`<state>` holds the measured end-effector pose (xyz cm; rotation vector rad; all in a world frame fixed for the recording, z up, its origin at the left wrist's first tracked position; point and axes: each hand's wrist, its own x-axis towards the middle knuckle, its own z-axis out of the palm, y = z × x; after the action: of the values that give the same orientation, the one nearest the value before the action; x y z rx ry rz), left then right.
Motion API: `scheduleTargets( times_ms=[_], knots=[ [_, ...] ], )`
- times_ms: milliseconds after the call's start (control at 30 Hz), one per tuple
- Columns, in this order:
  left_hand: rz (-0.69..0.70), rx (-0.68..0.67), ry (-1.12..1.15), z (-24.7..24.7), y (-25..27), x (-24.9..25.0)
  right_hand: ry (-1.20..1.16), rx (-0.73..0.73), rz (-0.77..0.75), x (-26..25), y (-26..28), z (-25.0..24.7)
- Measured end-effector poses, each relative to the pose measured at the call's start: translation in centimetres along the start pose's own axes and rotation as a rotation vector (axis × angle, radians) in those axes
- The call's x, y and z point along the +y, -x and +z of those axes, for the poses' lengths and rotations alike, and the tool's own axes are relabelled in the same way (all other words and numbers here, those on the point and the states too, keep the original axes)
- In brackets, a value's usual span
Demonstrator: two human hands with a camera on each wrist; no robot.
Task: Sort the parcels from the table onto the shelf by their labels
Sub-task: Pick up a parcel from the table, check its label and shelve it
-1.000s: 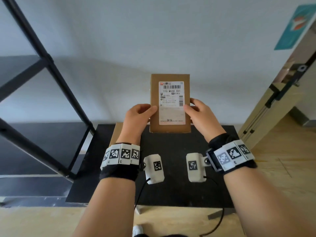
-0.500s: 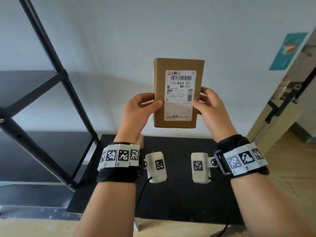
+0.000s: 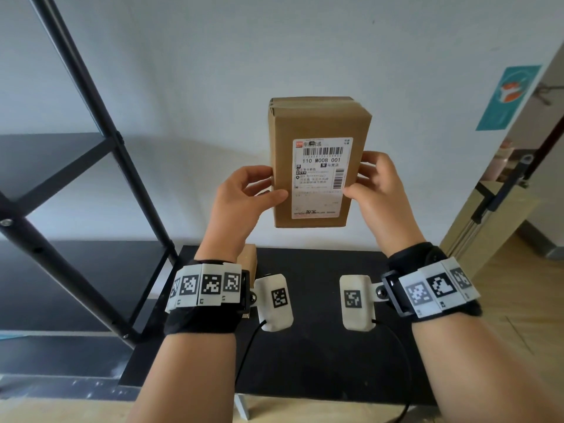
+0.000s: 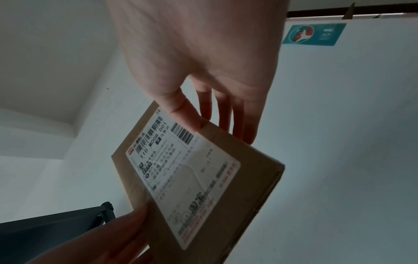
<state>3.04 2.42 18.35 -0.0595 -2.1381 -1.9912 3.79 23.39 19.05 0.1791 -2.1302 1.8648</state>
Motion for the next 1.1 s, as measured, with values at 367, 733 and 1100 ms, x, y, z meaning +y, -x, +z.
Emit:
scheduleTargets(
  times_ms=[367, 733, 1100],
  knots=[
    [0.0, -0.015, 0.002, -0.23, 0.5, -0.31, 0.005, 0.001, 0.012, 0.43, 0.36, 0.2],
    [-0.025, 0.023, -0.009, -0.22, 0.9, 0.13, 0.089, -0.021, 0.086, 0.68, 0.33, 0.44],
    [-0.107, -0.027, -0.023, 0.02, 0.84, 0.01, 0.137, -0.03, 0.158, 0.92, 0.12, 0.57]
  ],
)
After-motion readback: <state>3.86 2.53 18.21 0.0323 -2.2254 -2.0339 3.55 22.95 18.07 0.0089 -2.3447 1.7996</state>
